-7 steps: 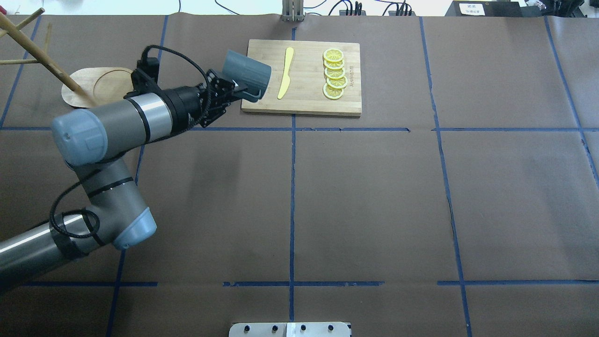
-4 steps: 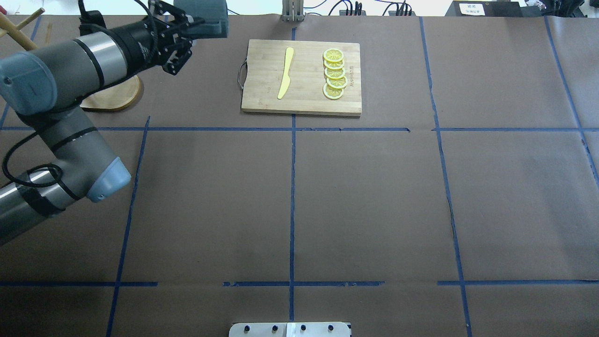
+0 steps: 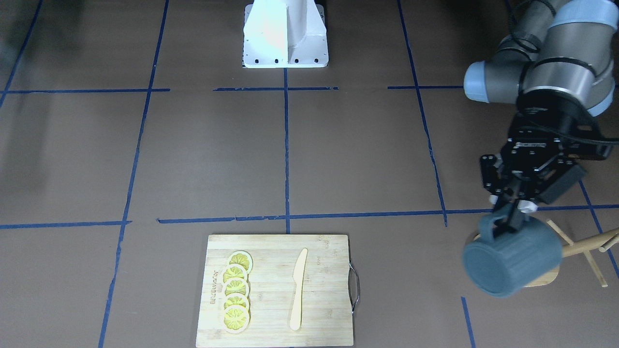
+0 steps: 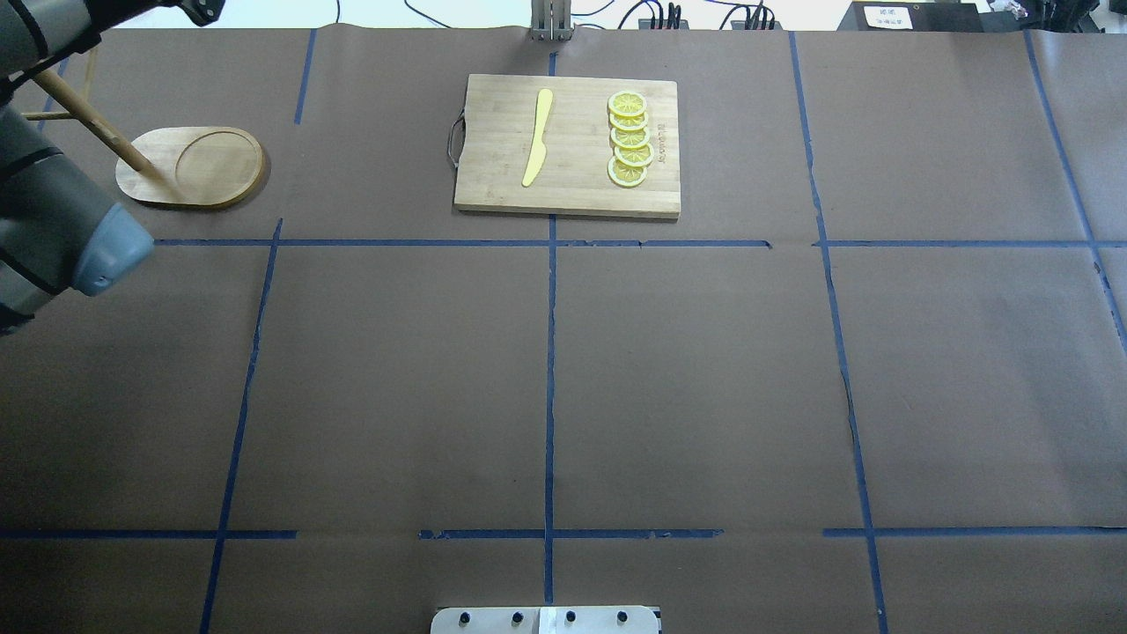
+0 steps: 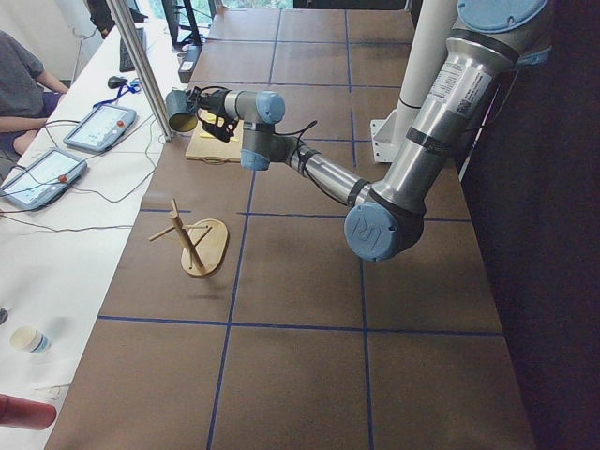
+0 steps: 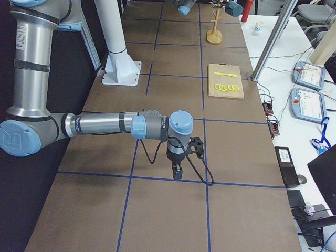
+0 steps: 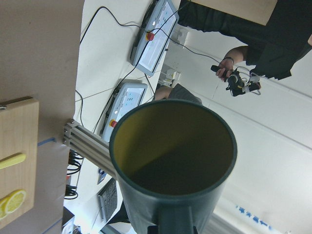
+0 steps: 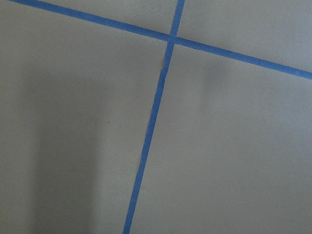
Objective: Hang cup on storage rack
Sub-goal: 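Hook the teal mug's handle onto a peg of the wooden rack with the left gripper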
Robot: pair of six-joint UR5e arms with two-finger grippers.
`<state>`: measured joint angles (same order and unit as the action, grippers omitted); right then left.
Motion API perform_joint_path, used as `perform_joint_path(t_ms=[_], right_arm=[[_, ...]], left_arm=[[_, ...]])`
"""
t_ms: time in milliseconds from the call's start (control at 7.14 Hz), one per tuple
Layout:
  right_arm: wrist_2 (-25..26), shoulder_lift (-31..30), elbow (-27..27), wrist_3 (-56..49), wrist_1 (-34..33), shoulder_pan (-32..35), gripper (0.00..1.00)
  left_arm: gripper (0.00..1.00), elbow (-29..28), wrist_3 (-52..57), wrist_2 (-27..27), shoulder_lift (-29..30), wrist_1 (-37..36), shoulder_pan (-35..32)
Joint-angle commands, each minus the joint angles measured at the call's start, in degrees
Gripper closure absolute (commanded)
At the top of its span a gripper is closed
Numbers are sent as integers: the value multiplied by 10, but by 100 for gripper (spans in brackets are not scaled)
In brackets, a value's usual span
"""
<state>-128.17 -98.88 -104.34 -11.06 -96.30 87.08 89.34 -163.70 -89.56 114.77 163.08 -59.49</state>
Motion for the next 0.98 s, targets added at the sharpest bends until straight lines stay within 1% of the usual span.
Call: perform_joint_path(t_ms=[0, 280, 420, 840], right_arm=[[-1, 0, -1, 1, 1, 0, 0], [-1, 0, -1, 1, 1, 0, 0], [-1, 0, -1, 1, 1, 0, 0], [-1, 0, -2, 0, 1, 0, 0]], left_arm=[[98, -20, -65, 0, -36, 69, -34], [99, -75, -68, -2, -52, 175, -35], [99, -111, -69, -1, -53, 208, -37], [99, -154, -69, -2, -56, 209, -49]])
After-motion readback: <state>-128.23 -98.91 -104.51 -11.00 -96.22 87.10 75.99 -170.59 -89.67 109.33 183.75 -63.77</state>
